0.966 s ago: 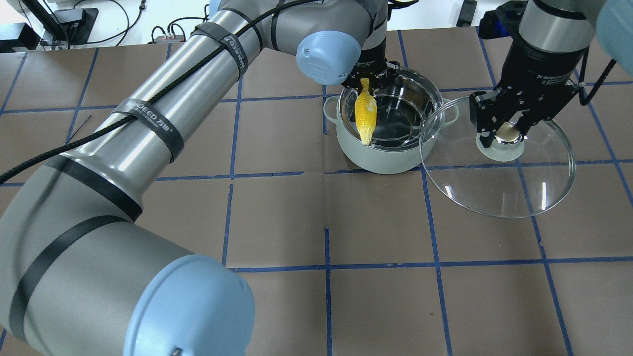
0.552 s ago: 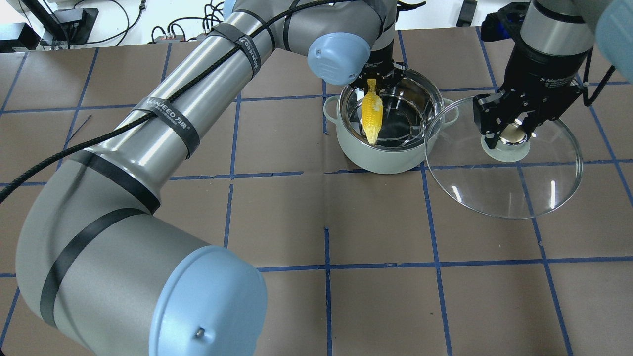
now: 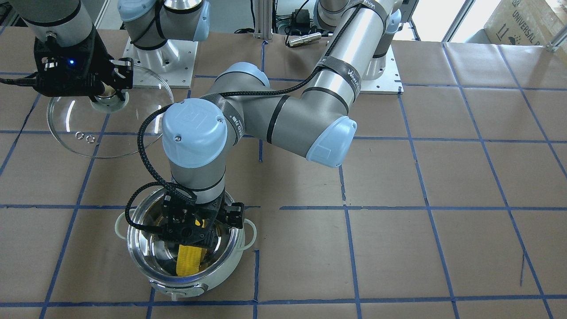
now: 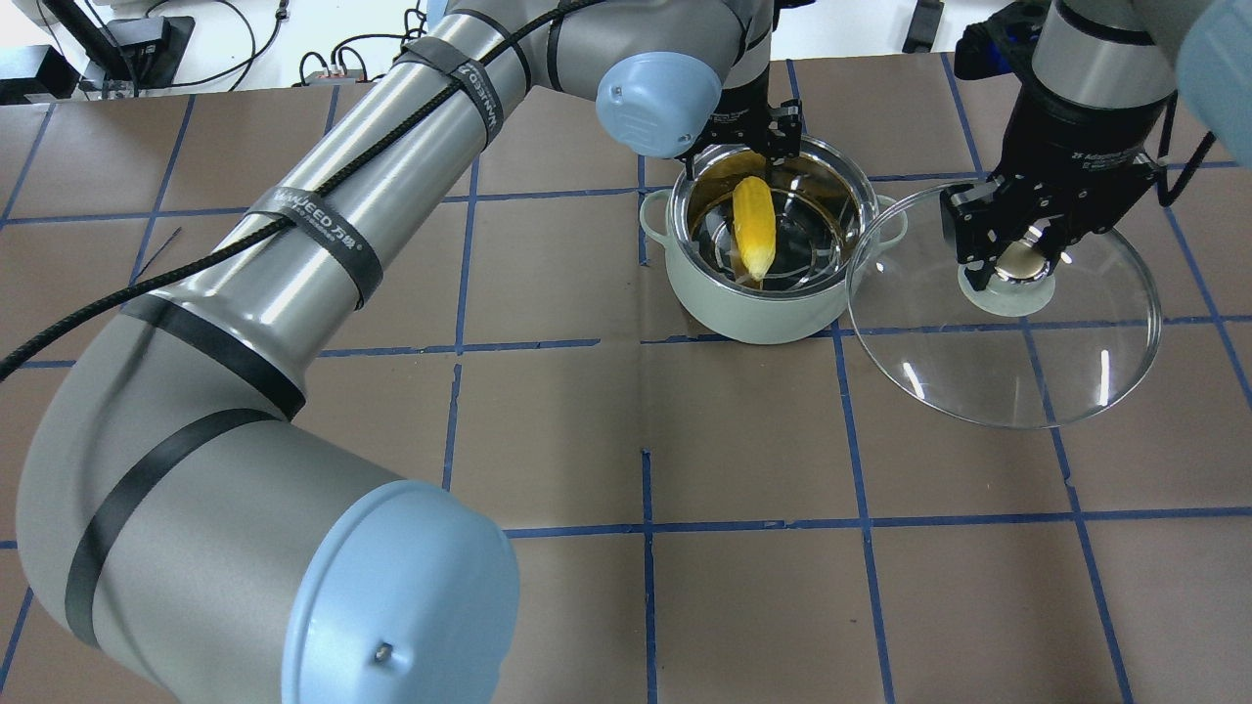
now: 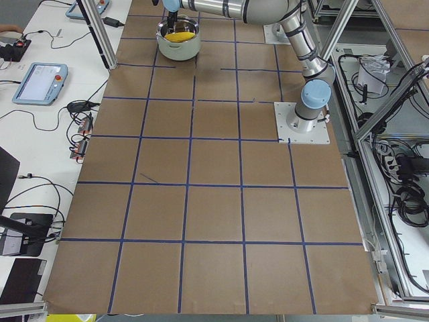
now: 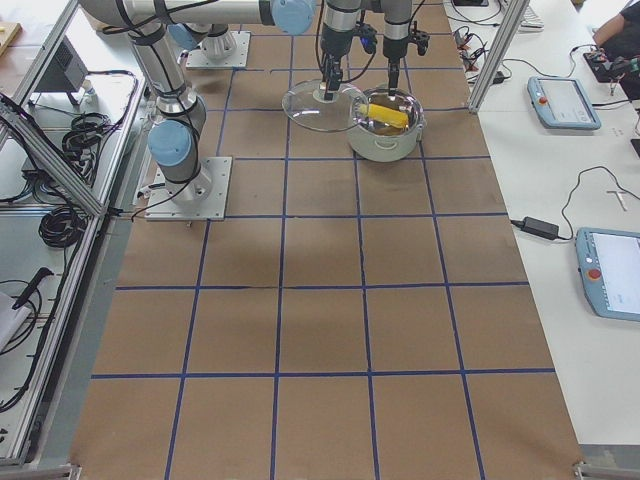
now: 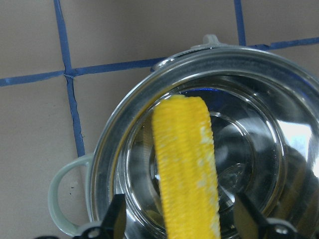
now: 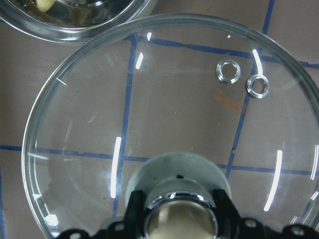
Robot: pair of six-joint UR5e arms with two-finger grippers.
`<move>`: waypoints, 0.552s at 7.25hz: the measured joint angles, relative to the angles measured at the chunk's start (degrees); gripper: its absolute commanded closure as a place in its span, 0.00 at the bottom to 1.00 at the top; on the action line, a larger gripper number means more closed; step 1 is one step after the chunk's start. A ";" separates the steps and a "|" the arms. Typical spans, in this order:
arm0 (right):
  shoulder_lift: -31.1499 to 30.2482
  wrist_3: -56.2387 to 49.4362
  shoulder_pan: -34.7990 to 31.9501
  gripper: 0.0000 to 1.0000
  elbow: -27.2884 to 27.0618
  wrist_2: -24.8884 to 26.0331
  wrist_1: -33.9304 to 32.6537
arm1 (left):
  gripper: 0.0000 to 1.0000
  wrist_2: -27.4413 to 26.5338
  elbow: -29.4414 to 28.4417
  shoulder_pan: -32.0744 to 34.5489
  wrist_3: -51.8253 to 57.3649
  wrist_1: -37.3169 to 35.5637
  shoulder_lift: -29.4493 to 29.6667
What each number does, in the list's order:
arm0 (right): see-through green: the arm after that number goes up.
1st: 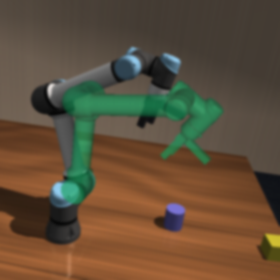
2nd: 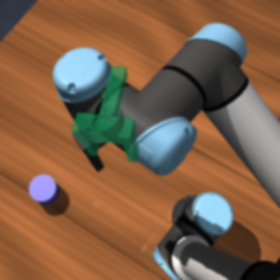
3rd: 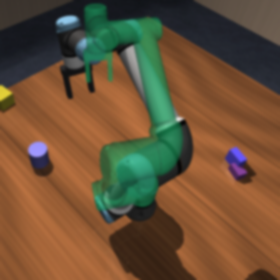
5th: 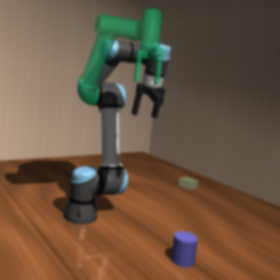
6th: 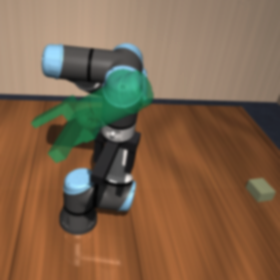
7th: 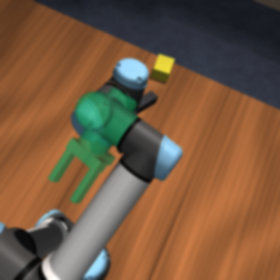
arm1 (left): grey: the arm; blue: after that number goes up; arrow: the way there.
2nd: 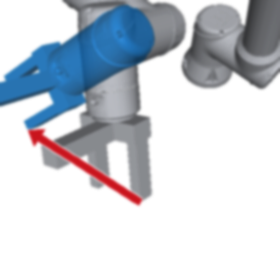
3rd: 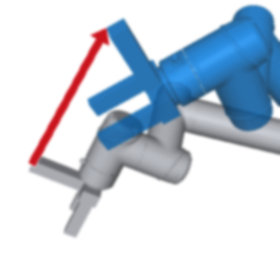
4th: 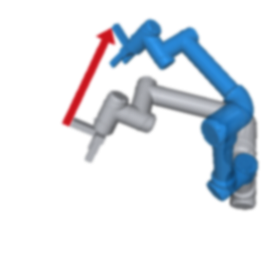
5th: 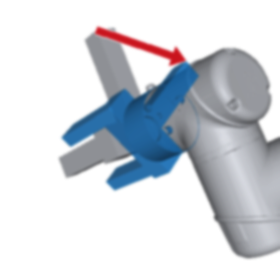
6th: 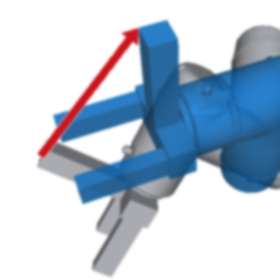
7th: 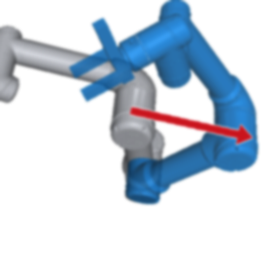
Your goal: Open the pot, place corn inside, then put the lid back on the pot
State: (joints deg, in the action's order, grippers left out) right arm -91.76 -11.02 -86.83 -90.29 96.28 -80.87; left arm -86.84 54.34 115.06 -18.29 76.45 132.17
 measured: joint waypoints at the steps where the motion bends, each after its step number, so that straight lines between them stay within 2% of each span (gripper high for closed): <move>1: 0.01 -0.01 0.00 0.64 -0.01 -0.16 0.03 | 0.00 0.06 0.50 -0.96 0.70 0.54 -0.65; 3: 0.63 0.15 -0.20 0.64 1.25 -0.60 -0.35 | 0.00 -0.19 4.39 -5.14 7.54 5.05 -5.11; 4: 2.16 0.29 -0.48 0.64 3.23 -1.29 -0.71 | 0.00 -0.32 8.79 -8.78 12.55 7.17 -9.69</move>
State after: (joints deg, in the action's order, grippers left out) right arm -89.60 -10.73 -87.31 -87.06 94.98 -81.58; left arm -87.16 63.13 106.28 -5.74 83.61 122.48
